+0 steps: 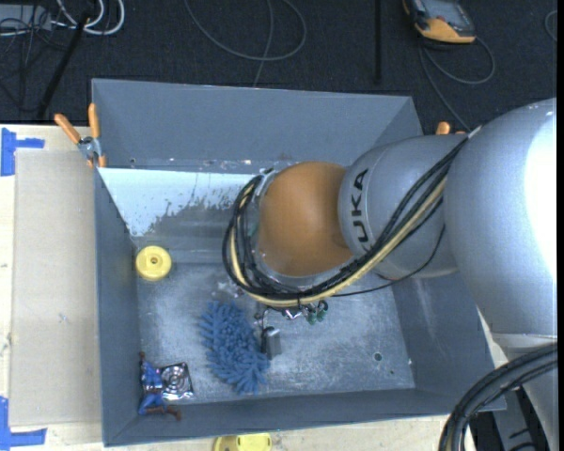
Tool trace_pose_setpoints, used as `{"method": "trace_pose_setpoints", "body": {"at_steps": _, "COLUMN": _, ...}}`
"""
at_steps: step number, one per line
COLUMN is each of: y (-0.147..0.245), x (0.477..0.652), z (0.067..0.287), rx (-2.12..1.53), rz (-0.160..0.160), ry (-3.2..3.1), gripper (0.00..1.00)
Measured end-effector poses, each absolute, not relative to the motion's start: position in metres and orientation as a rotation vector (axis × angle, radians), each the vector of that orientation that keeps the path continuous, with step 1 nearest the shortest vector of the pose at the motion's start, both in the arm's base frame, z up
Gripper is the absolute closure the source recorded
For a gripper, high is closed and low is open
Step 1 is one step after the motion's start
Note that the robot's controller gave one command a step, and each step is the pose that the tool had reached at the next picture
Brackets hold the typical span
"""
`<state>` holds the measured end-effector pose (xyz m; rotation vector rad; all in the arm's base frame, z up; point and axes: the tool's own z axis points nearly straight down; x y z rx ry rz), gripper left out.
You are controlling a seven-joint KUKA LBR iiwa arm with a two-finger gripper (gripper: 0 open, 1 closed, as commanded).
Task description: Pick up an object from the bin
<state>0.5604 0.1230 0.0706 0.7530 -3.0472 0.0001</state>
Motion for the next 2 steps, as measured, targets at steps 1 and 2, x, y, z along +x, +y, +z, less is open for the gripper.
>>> {"method": "trace_pose_setpoints", "body": {"at_steps": 1, "y": 0.1506, "x": 0.5507, "z": 0.0697, "rx": 0.772, "rz": -0.002, "ry": -3.045, "gripper": 1.0}}
{"method": "trace_pose_setpoints", "body": {"at_steps": 2, "y": 0.1504, "x": 0.5507, "z": 0.0697, "rx": 0.771, "rz": -0.002, "ry": -3.046, "gripper": 1.0}}
